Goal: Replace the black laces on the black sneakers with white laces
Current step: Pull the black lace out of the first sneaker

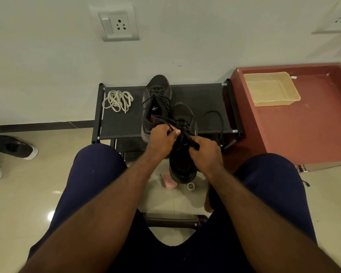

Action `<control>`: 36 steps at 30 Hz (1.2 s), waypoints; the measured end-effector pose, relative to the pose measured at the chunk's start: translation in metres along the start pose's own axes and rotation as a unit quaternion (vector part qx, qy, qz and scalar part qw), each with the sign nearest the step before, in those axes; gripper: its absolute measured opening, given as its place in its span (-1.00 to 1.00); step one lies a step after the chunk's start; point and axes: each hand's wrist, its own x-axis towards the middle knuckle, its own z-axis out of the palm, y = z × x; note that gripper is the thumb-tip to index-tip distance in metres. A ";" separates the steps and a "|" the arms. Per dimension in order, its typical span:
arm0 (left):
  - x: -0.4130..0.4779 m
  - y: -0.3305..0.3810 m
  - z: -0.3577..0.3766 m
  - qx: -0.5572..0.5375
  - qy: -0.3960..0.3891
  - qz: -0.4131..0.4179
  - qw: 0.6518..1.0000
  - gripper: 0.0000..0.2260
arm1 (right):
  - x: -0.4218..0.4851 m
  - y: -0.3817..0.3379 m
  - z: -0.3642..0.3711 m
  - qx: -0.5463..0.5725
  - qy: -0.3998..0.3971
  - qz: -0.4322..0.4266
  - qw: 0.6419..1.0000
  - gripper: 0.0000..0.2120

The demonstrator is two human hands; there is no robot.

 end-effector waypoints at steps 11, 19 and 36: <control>0.001 -0.007 -0.004 -0.064 -0.051 -0.045 0.996 -0.79 | 0.002 -0.001 -0.001 0.001 -0.001 0.000 1.000 -0.72; 0.002 0.008 -0.007 -0.105 0.078 -0.031 0.991 -0.82 | 0.004 0.001 -0.002 0.009 -0.002 -0.002 1.000 -0.68; -0.002 0.001 -0.004 0.010 0.020 -0.033 0.999 -0.80 | 0.003 -0.001 -0.002 0.019 -0.009 0.002 1.000 -0.67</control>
